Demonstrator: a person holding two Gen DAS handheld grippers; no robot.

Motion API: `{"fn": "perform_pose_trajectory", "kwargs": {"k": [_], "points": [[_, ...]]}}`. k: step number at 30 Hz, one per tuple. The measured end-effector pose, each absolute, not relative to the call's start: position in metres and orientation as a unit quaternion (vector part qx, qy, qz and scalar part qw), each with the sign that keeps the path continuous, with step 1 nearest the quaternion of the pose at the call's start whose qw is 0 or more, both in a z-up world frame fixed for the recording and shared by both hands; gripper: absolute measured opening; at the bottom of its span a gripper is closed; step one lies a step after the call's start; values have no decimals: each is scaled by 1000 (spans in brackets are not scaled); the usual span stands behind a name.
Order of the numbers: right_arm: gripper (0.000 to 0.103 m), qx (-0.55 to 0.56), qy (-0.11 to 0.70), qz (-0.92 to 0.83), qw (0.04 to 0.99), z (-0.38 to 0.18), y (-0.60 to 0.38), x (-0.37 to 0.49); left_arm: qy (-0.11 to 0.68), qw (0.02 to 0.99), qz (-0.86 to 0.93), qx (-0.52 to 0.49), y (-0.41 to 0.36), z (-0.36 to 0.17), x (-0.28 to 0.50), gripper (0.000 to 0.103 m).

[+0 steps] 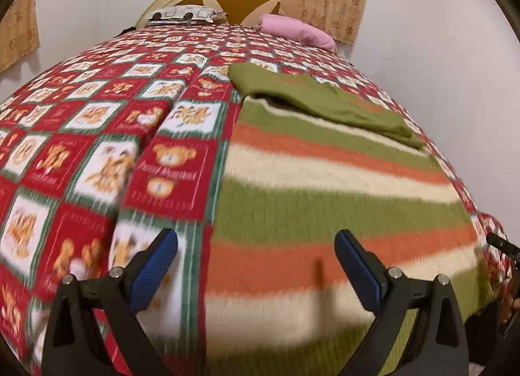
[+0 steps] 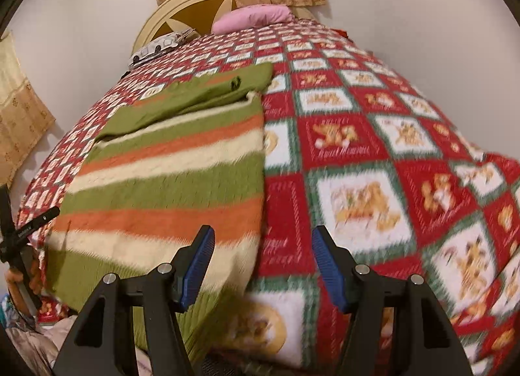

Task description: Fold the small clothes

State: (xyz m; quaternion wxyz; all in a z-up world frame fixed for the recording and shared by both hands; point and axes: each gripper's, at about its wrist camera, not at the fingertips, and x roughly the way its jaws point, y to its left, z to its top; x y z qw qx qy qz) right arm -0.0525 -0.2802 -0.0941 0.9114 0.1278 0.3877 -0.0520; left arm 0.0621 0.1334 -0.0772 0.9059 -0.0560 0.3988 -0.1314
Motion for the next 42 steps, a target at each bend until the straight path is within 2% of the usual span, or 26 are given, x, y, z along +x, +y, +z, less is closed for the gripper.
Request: {"fn": "perform_pose_trajectory", "kwargs": {"k": [4, 7, 12, 16, 18, 21, 28, 31, 32, 33, 35, 42], "points": [[63, 148, 398, -15, 905, -96, -268, -64, 411, 899, -144, -48, 135, -82, 49, 99], [63, 124, 400, 0, 908, -95, -252, -73, 422, 894, -150, -26, 133, -83, 38, 99], [63, 89, 419, 16, 903, -105, -229, -81, 431, 888, -161, 8, 135, -83, 12, 91], [60, 85, 433, 26, 897, -113, -223, -80, 445, 878, -175, -10, 143, -85, -1, 89], [49, 76, 443, 26, 893, -116, -221, -80, 465, 865, -185, -35, 148, -89, 1, 73], [42, 69, 457, 26, 886, -122, -220, -80, 477, 858, -187, -48, 152, -92, 0, 61], [36, 86, 463, 35, 881, -124, -221, -82, 497, 839, -211, -75, 149, -91, -8, 59], [22, 74, 465, 32, 882, -125, -218, -83, 498, 839, -206, -73, 146, -91, -9, 50], [14, 72, 467, 32, 881, -126, -219, -83, 499, 841, -198, -68, 145, -91, -9, 41], [10, 72, 467, 30, 881, -126, -220, -83, 499, 843, -191, -61, 145, -90, -10, 30], [8, 92, 470, 34, 877, -126, -226, -83, 505, 841, -185, -59, 144, -91, -6, 14], [7, 201, 438, 94, 871, -98, -251, -79, 497, 827, -230, -128, 153, -66, 10, 9]]}}
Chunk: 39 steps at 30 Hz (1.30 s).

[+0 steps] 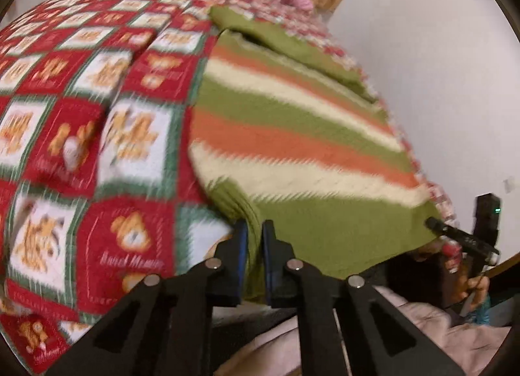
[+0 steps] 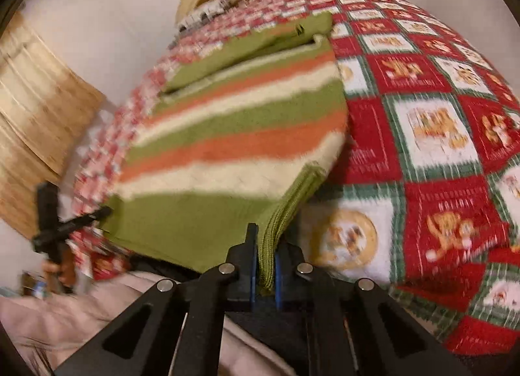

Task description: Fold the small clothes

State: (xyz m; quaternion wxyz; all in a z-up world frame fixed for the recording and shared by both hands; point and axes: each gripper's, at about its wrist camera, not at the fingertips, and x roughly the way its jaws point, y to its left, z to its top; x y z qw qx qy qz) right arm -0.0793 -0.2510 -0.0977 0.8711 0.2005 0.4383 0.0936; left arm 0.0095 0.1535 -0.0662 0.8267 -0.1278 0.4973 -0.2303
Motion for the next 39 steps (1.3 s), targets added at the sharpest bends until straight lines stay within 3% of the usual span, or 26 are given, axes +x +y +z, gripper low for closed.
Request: {"fn": "perform_pose_trajectory", "kwargs": {"k": [8, 16, 26, 29, 30, 34, 35, 36, 38, 39], "points": [[7, 277, 370, 124, 878, -56, -274, -15, 460, 838, -262, -134, 126, -26, 75, 8], [7, 280, 399, 47, 872, -92, -296, 65, 432, 866, -233, -93, 137, -9, 120, 11], [7, 295, 401, 37, 867, -112, -302, 80, 449, 848, -280, 23, 179, -42, 80, 48], [7, 290, 401, 34, 868, -111, -300, 79, 450, 838, -304, 40, 158, -52, 77, 69], [7, 288, 401, 32, 869, -111, -299, 79, 444, 841, -304, 46, 150, -55, 80, 72], [7, 282, 402, 25, 871, -110, -295, 80, 434, 844, -316, 16, 130, -65, 96, 70], [7, 282, 402, 24, 871, -110, -295, 80, 432, 843, -321, 3, 127, -68, 99, 62], [7, 282, 402, 24, 871, -110, -295, 80, 431, 842, -325, -2, 124, -70, 101, 45], [7, 280, 402, 25, 872, -110, -294, 80, 433, 841, -325, -2, 119, -76, 101, 28], [7, 278, 402, 26, 872, -110, -294, 80, 430, 844, -322, -4, 118, -78, 98, 26]]}}
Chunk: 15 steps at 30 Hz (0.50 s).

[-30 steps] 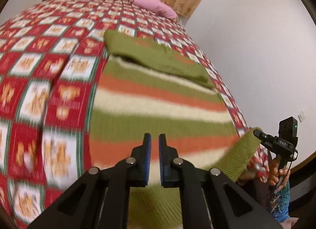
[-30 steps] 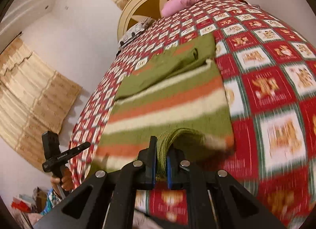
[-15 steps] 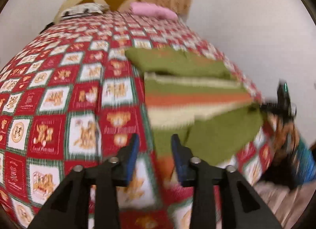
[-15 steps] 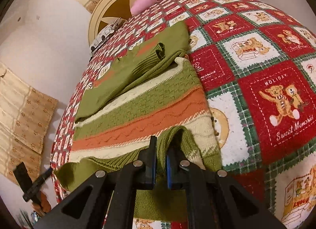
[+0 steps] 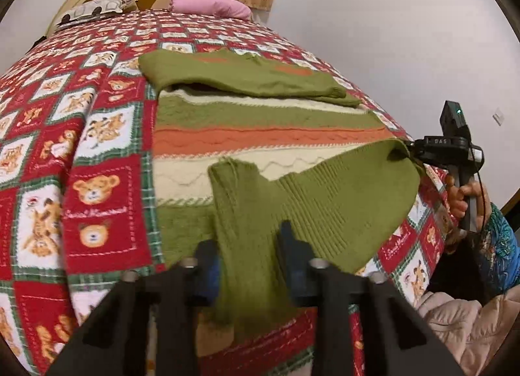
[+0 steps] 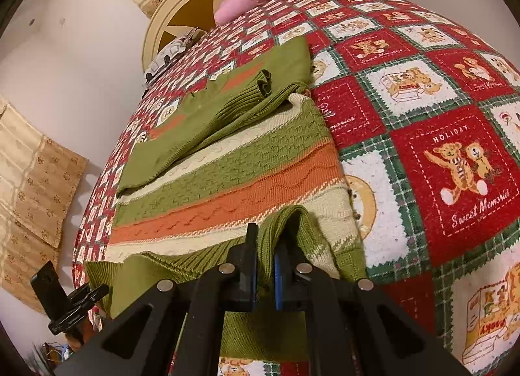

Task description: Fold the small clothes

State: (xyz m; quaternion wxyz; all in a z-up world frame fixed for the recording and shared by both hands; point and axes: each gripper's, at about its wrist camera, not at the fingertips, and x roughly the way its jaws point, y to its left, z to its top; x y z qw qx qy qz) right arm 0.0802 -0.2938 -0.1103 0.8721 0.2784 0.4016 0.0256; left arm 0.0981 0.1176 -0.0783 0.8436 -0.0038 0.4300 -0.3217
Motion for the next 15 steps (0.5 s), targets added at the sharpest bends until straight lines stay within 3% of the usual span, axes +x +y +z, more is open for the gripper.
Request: {"fn": "perform_pose_trajectory", "kwargs": {"k": [3, 7, 8, 11, 15], "points": [[8, 273, 402, 34, 873, -107, -293, 81, 416, 855, -309, -28, 124, -80, 97, 19], [13, 343, 334, 88, 874, -83, -312, 65, 421, 853, -300, -69, 129, -85, 102, 19], [19, 356, 316, 96, 874, -77, -319, 59, 421, 854, -299, -68, 128, -84, 101, 19], [55, 329, 282, 57, 900, -60, -324, 41, 424, 853, -296, -70, 126, -84, 103, 19], [57, 322, 243, 35, 915, -49, -339, 18, 425, 853, -296, -72, 127, -85, 104, 19]]}}
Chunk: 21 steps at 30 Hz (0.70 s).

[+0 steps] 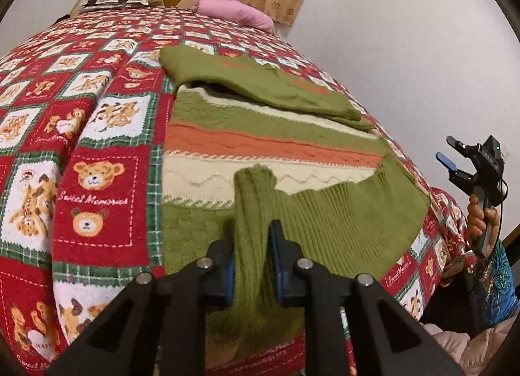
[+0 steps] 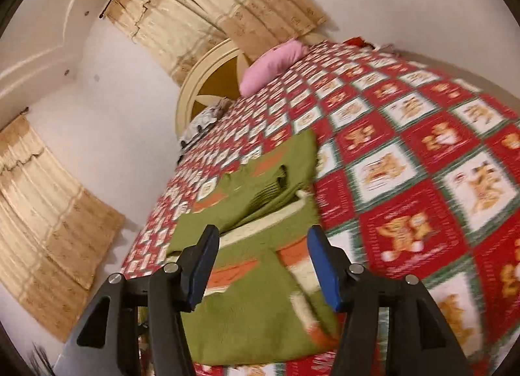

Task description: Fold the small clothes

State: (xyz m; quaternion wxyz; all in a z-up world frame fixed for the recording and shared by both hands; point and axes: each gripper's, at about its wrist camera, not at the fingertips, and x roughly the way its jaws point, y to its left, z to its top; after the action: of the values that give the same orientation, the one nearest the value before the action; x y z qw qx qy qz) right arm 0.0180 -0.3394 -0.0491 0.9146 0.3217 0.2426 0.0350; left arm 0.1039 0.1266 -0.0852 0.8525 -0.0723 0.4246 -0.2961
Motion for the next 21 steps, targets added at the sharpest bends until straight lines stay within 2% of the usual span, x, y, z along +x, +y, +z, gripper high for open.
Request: {"fn": "perform_pose_trajectory", "kwargs": {"k": [7, 9, 12, 16, 17, 18, 19, 20, 21], "points": [[57, 93, 350, 59, 930, -65, -267, 56, 425, 852, -293, -85, 128, -87, 107, 19], [57, 37, 366, 50, 929, -80, -253, 68, 426, 851, -292, -93, 128, -87, 107, 23], [57, 17, 397, 52, 916, -98, -246, 94, 429, 845, -300, -107, 127, -87, 109, 32], [56, -16, 405, 55, 913, -112, -235, 100, 426, 847, -301, -106, 124, -86, 107, 35], [43, -30, 405, 48, 912, -111, -232, 97, 421, 851, -300, -98, 122, -86, 106, 33], [19, -29, 405, 48, 912, -110, -231, 94, 418, 854, -295, -91, 121, -85, 104, 29], [14, -28, 405, 48, 912, -107, -228, 90, 416, 859, -288, -82, 119, -84, 102, 23], [13, -30, 403, 44, 913, -103, -226, 85, 415, 861, -283, -75, 118, -84, 102, 11], [13, -33, 399, 39, 916, -99, -224, 81, 416, 862, -281, -74, 118, -82, 102, 9]]}}
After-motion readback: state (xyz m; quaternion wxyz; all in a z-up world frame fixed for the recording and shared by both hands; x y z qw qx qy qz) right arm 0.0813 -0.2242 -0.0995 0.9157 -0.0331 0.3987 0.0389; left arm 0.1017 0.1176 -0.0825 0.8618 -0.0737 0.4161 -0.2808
